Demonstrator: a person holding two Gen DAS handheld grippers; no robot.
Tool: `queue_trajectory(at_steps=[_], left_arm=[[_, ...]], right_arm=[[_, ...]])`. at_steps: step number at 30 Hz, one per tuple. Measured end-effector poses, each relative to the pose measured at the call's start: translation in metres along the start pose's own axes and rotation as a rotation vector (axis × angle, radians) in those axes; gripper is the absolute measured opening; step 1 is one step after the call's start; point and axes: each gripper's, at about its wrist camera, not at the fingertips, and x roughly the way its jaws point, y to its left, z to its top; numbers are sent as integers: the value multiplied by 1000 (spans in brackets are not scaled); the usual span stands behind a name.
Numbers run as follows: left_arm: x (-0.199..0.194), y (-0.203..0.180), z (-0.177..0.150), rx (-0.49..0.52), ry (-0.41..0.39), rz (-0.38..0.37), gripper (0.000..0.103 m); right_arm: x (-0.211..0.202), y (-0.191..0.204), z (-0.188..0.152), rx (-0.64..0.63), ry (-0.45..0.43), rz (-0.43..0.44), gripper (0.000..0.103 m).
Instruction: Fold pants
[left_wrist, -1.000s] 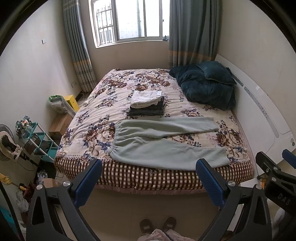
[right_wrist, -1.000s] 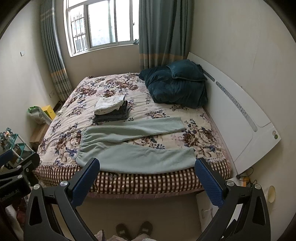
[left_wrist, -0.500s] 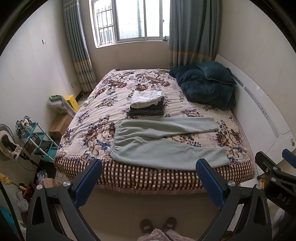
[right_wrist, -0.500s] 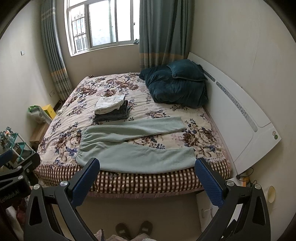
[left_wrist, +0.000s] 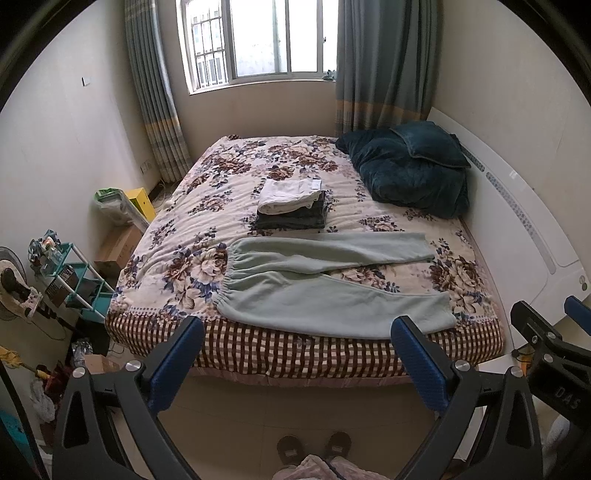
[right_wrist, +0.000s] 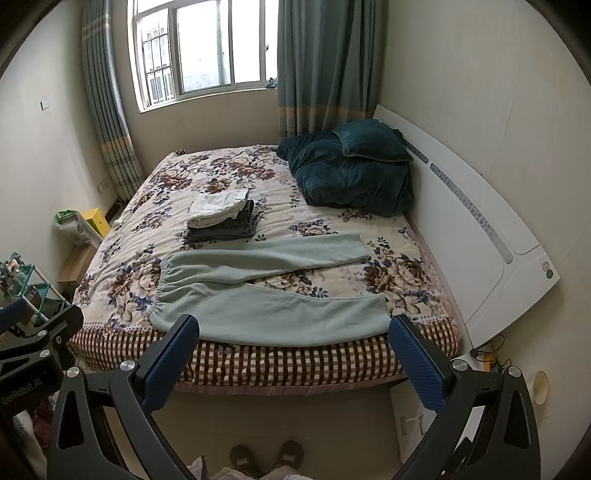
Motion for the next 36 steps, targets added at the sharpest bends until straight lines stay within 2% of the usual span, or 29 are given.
queue_trajectory(at_steps=[12, 21, 26, 29, 31, 36], left_arm=[[5, -1, -1, -12, 10, -2, 103], [25, -21, 8, -51, 8, 51, 103], [54, -34, 21, -52, -14, 117, 103], [85, -36, 30, -46, -6, 152, 103], [118, -34, 41, -39, 10, 175, 103], [194, -30, 63, 5, 65, 204, 103]], right_arm=[[7, -5, 3, -4, 11, -2, 103], [32, -18, 6, -2, 21, 4, 103], [81, -32, 21, 22, 40, 22, 103], [116, -35, 33, 41, 55, 26, 103], [144, -32, 43, 47, 61, 33, 103], [234, -21, 73, 37, 99, -14, 103]])
